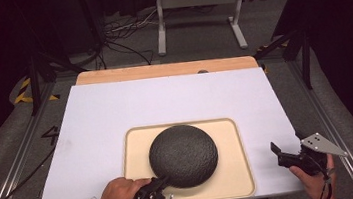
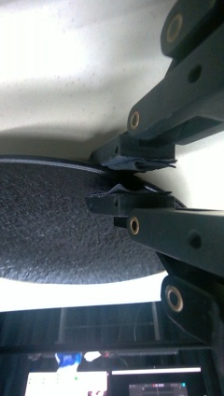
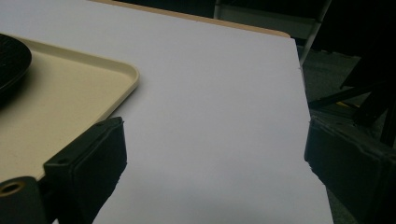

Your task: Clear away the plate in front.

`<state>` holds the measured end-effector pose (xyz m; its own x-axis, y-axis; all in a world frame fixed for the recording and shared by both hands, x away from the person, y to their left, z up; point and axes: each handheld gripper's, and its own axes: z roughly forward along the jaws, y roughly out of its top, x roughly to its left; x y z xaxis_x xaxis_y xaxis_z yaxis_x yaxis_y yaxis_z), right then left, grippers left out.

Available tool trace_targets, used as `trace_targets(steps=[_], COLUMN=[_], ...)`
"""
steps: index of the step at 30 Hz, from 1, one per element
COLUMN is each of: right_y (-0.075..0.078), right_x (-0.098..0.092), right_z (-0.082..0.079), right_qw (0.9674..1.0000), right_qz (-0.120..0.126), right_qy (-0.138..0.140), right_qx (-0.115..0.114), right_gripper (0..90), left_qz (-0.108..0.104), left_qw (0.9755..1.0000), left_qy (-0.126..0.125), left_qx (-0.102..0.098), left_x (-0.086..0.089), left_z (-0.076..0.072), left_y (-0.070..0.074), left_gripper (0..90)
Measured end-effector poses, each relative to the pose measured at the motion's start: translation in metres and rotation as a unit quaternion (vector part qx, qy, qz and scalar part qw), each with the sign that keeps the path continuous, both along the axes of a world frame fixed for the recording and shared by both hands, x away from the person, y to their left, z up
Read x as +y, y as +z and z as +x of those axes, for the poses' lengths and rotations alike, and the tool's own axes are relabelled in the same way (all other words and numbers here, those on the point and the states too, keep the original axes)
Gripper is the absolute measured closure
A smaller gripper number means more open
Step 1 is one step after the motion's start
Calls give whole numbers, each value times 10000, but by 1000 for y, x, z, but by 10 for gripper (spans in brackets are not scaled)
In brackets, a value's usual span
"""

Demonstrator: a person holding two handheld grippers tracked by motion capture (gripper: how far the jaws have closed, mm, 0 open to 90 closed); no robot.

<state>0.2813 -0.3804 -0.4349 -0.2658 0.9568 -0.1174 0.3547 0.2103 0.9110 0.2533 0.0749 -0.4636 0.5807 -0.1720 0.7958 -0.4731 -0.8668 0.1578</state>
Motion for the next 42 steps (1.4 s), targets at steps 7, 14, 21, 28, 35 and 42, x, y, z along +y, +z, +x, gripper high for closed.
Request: trace_targets(steps=[7,14,21,28,35,42], right_y=[0,0,-1,-2,-2,-2], right_x=[0,1,-1,0,0,1], right_z=[0,0,1,1,1,2], right_qw=[10000,10000,10000,10000,10000,10000], right_qz=[6,14,23,20,15,-12], right_qy=[8,32,14,50,51,54], right_qx=[7,-1,26,45,48,58], right_gripper=[62,63,62,61,62,62], left_qz=[-92,-210,-482,-687,-1107,-1502], left_qw=[9995,9988,9959,9932,9866,9810], left_qy=[87,81,14,223,210,357], left_qx=[284,445,769,913,1179,1175], left_x=[3,5,13,18,19,21], left_z=[2,3,6,8,9,13], left_y=[-1,1,9,12,20,30], left_gripper=[772,758,692,583,485,344])
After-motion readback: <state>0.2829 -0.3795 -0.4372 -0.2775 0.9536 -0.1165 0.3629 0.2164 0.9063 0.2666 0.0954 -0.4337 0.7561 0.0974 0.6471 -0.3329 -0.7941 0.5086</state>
